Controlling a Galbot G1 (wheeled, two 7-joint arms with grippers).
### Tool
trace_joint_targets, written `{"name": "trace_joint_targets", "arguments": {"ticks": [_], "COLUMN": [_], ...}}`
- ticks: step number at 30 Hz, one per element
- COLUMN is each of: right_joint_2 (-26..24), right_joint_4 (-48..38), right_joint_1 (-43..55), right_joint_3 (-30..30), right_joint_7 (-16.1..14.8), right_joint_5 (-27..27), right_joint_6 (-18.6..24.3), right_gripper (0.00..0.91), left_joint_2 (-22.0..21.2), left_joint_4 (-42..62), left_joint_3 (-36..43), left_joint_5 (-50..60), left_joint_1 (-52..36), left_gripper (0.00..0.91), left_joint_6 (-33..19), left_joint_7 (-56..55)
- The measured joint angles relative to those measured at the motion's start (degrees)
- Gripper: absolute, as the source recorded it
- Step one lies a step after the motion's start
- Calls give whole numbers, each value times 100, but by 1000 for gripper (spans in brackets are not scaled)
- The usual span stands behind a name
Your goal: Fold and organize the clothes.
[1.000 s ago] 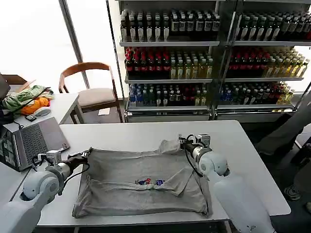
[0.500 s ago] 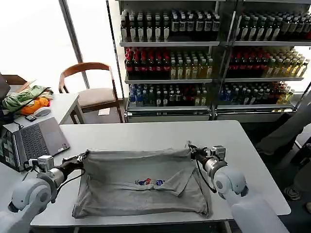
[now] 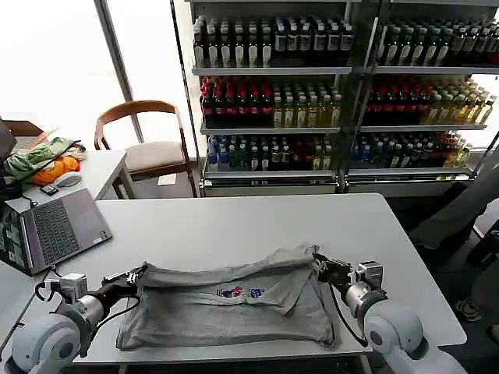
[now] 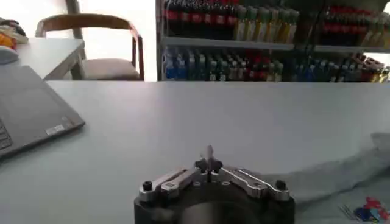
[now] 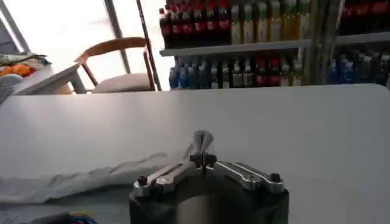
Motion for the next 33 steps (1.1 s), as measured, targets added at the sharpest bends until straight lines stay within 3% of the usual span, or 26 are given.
{"name": "trace_joint_targets", "arguments": {"ticks": [18,32,33], "right_joint_2": [-74,-95,-102], "right_joint_4": [1076,1336,1350], "right_joint_1": [-1724,-2523,-2553], "right_joint_3": [834,1024,1030], "right_joint_7": [-12,-131,-140], "right_joint_5": [-220,-465,-478], "right_joint_6": [7,10,10], "right_gripper": [0,0,353], "left_joint_2": [-389,-691,-709], "left_joint_4": [-1014,-1228,-1240], "left_joint_3": [-954,-1250,-1267], "left_joint_5": [44,371,392], "left_joint_1": [1514,2299,2342], "left_gripper": [0,10,121], "left_joint_6": [86,107,107], "left_joint_7": [-167,-54,-48]}}
